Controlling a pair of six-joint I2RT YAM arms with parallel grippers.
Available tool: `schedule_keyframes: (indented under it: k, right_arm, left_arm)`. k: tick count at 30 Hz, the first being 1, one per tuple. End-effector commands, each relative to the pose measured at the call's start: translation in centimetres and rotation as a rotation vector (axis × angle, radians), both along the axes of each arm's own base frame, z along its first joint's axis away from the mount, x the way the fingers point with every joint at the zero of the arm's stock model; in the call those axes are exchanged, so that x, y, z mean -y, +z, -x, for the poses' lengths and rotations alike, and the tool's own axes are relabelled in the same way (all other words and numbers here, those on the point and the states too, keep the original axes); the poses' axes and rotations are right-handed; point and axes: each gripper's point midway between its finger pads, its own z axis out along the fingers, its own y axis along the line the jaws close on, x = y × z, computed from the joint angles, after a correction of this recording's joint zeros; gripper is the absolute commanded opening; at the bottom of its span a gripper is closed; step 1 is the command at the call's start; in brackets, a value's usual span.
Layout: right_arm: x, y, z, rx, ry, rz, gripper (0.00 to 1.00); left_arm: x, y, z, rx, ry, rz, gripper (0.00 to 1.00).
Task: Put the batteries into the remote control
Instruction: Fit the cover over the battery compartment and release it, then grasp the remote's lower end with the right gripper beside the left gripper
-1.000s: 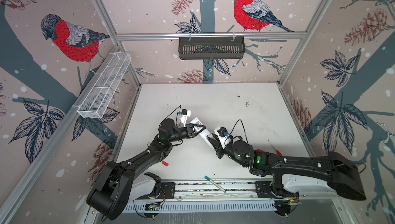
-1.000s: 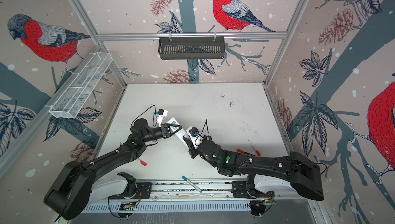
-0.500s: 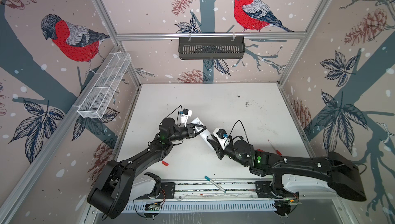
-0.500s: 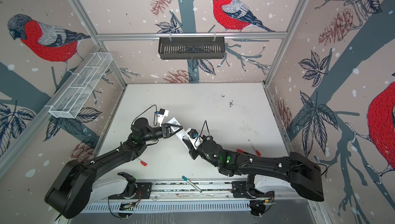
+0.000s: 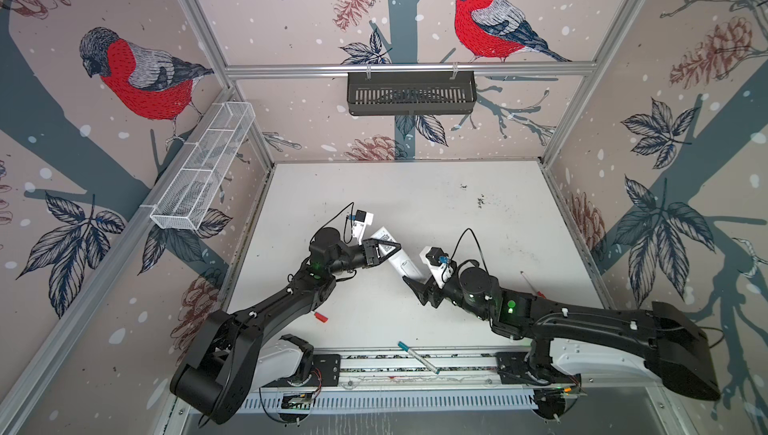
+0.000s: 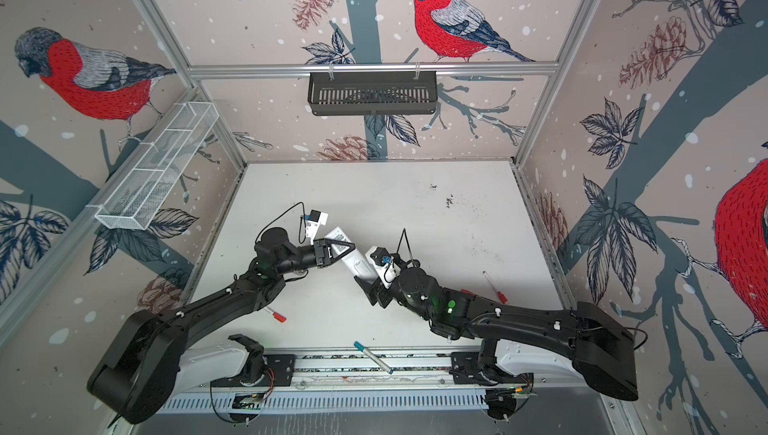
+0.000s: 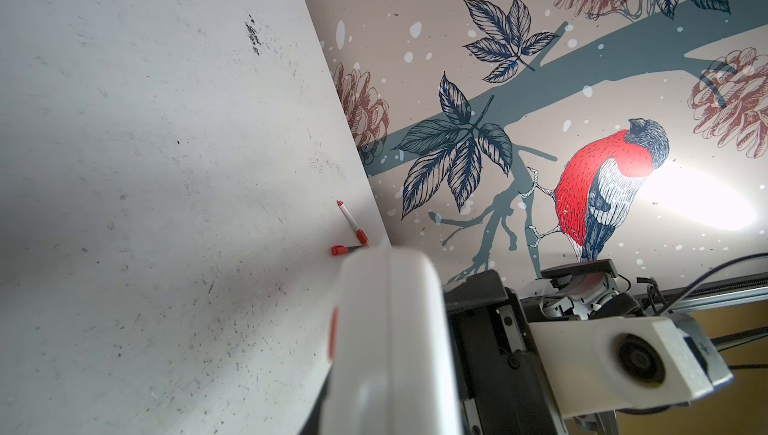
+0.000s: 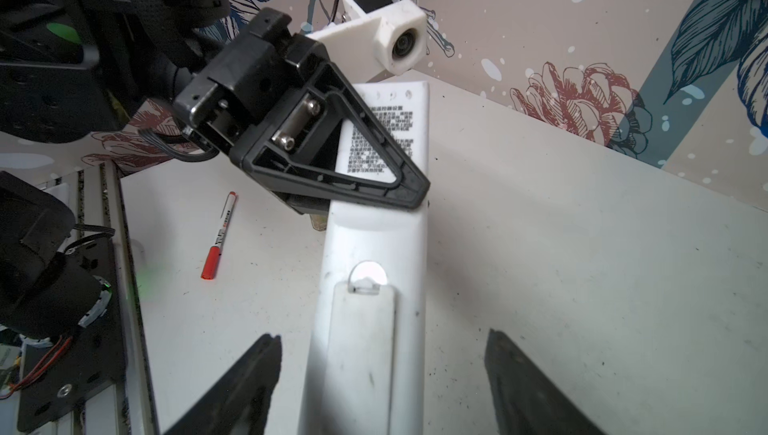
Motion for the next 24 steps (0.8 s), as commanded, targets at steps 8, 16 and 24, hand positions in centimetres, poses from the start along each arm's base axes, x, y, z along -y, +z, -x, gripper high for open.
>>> schedule_keyframes:
  k: [8, 16, 24]
  right_arm:
    - [2.3, 1.0, -0.9, -0.156, 0.026, -0.136, 1.00]
    - [1.8, 0.5, -0.4, -0.299, 0.155, -0.159, 1.00]
    - [0.8, -0.4, 0.5, -0.370, 0.254, -0.159, 0.87]
  left_arm:
    - [0.3, 2.0, 0.9, 0.160, -0.059, 0.022, 0.00]
    - [0.5, 3.1, 2.0, 0.246, -0.091, -0.005, 0.00]
    - [1.0, 3.8, 2.9, 0.289, -0.118, 0.002, 0.00]
